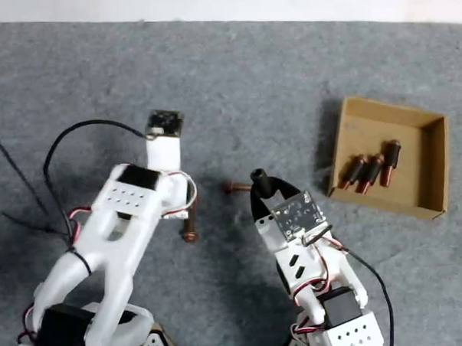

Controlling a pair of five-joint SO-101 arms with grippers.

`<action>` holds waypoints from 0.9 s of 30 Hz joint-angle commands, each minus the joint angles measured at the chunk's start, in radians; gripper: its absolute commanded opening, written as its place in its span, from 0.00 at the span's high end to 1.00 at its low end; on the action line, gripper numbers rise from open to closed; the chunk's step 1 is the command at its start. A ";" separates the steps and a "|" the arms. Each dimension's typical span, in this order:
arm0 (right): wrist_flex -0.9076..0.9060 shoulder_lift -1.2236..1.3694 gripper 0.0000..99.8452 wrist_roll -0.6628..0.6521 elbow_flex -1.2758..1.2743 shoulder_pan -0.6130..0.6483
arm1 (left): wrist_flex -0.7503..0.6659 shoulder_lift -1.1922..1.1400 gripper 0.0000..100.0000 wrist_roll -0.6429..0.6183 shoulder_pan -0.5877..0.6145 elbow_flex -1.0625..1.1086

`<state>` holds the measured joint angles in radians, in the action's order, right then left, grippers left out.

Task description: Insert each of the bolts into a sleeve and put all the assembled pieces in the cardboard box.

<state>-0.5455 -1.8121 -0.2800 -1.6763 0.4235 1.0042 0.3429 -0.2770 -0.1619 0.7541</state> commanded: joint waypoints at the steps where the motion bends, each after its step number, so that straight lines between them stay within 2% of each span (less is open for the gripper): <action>1: 0.002 -0.022 1.00 0.008 -0.094 -0.012 | -0.078 0.044 0.99 -0.029 0.042 0.025; 7: 0.001 -0.022 1.00 0.008 -0.094 -0.012 | -0.224 0.048 0.99 -0.034 -0.085 0.099; 10: 0.001 -0.022 1.00 0.008 -0.094 -0.012 | -0.224 0.048 0.98 -0.035 -0.107 0.102; 18: 0.001 -0.021 1.00 0.006 -0.094 -0.012 | -0.227 0.042 0.79 -0.158 -0.107 0.176; 27: 0.001 -0.018 1.00 0.006 -0.094 -0.012 | -0.229 0.031 0.78 -0.160 -0.143 0.200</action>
<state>-0.5455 -1.8121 -0.2800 -1.6763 0.4235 0.7940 0.3506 -0.4289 -0.2739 0.9490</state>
